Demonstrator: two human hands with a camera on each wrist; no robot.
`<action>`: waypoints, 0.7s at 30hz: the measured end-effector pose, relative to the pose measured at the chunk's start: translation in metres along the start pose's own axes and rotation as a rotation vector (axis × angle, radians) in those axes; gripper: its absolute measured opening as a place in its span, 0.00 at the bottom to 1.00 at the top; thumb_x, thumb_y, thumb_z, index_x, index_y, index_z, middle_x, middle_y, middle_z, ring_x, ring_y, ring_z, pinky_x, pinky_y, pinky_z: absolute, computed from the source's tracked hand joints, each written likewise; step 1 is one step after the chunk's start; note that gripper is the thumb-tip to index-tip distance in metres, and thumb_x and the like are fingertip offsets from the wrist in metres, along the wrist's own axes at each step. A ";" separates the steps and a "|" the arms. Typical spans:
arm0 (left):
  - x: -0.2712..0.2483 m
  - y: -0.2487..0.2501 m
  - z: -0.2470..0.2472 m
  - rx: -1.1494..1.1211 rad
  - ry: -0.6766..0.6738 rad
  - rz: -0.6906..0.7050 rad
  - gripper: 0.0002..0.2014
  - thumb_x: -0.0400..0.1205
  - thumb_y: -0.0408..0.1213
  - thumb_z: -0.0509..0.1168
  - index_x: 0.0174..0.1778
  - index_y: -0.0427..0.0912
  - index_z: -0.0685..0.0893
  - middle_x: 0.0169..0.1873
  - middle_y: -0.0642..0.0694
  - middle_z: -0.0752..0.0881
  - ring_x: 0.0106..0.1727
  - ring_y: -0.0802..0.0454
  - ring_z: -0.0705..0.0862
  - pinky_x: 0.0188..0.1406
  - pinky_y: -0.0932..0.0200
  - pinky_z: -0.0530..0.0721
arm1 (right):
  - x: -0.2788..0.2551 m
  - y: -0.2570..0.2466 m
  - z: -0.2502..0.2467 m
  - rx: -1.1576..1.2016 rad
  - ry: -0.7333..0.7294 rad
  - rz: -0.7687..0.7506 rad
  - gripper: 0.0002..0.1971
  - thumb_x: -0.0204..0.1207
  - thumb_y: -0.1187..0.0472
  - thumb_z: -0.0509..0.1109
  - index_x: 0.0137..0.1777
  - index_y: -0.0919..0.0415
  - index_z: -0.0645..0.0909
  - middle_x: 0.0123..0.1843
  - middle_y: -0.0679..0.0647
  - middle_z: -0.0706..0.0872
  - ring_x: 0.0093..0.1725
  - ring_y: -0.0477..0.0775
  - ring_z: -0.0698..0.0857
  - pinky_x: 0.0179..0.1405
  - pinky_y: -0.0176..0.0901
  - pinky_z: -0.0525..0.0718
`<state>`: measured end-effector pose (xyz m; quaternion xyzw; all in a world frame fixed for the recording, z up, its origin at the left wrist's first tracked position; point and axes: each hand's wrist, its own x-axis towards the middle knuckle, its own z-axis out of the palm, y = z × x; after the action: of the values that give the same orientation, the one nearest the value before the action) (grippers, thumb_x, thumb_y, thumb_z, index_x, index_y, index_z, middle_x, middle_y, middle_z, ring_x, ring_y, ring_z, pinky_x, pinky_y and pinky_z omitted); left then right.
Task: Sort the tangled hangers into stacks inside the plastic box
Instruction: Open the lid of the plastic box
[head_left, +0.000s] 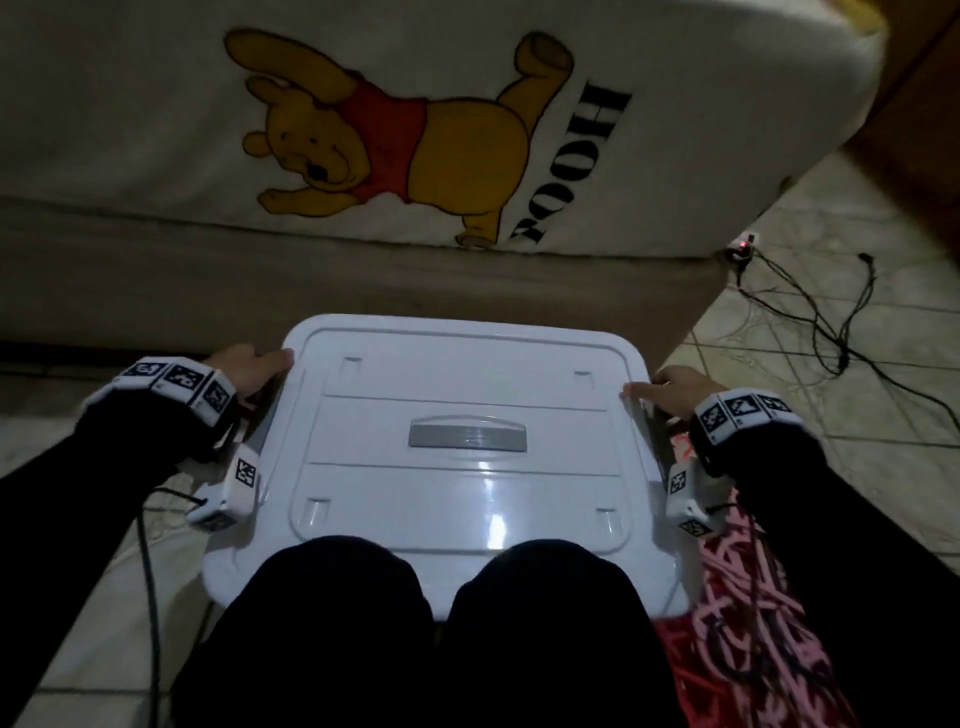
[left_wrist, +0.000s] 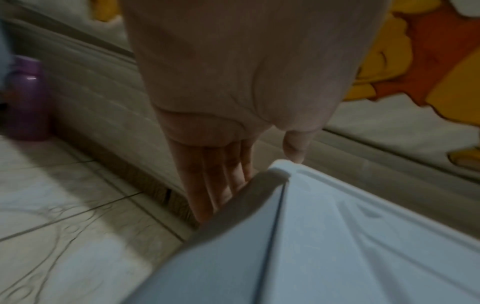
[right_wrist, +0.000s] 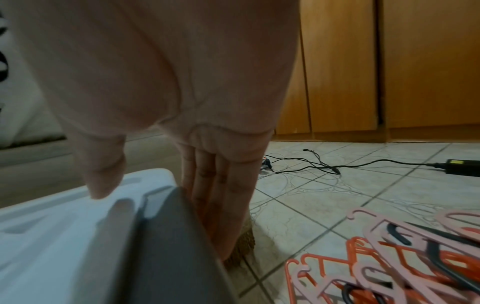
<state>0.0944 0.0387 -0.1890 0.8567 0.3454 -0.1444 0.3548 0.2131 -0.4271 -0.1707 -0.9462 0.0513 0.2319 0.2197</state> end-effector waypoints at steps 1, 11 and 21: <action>-0.004 -0.001 -0.003 -0.020 0.002 -0.003 0.29 0.85 0.50 0.61 0.66 0.24 0.77 0.62 0.27 0.81 0.61 0.32 0.81 0.59 0.46 0.79 | -0.003 0.000 0.000 0.009 -0.010 0.007 0.23 0.75 0.44 0.70 0.31 0.64 0.76 0.31 0.60 0.79 0.40 0.62 0.83 0.47 0.52 0.83; -0.054 0.003 0.003 0.129 -0.021 0.051 0.20 0.87 0.44 0.57 0.67 0.32 0.78 0.62 0.30 0.81 0.62 0.34 0.81 0.49 0.55 0.75 | -0.038 0.007 0.018 -0.309 0.029 -0.041 0.24 0.85 0.49 0.56 0.72 0.67 0.67 0.67 0.67 0.78 0.63 0.65 0.80 0.56 0.47 0.77; -0.053 -0.018 0.028 0.384 0.067 0.060 0.24 0.89 0.45 0.48 0.64 0.28 0.76 0.64 0.29 0.80 0.63 0.35 0.79 0.56 0.54 0.75 | -0.052 0.035 0.056 -0.349 0.282 -0.185 0.23 0.85 0.53 0.46 0.77 0.59 0.58 0.67 0.72 0.74 0.52 0.69 0.83 0.41 0.50 0.73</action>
<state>0.0441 0.0021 -0.1921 0.9229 0.2974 -0.1682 0.1773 0.1368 -0.4341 -0.2050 -0.9935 -0.0466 0.0818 0.0638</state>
